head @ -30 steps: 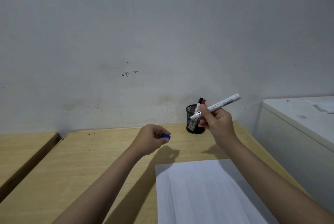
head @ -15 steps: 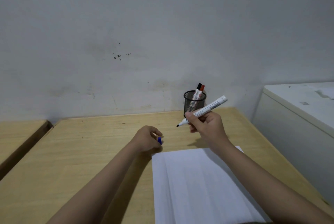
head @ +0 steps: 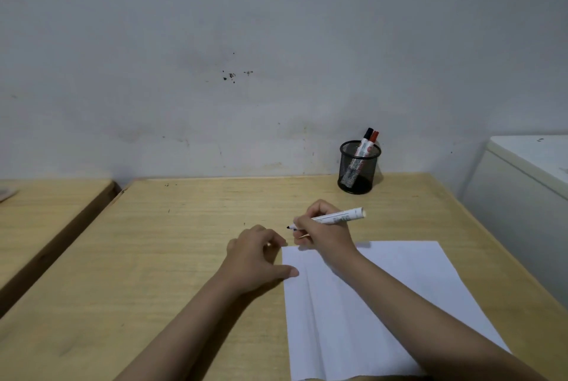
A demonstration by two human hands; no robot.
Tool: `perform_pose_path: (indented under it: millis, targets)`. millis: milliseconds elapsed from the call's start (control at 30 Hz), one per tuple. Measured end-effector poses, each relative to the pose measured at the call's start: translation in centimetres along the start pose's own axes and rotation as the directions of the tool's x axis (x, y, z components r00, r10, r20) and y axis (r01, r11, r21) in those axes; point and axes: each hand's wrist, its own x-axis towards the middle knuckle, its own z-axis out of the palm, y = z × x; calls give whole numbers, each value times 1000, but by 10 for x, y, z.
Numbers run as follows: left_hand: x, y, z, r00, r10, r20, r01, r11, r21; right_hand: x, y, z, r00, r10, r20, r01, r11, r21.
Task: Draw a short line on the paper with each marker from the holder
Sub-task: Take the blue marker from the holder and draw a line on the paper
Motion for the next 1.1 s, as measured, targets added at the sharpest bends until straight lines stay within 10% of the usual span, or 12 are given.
perform_pose_path:
  millis: [1100]
  targets:
    - [-2, -16, 6, 987, 89, -135, -77, 993, 89, 3, 26, 2, 998, -58, 41, 65, 973, -220]
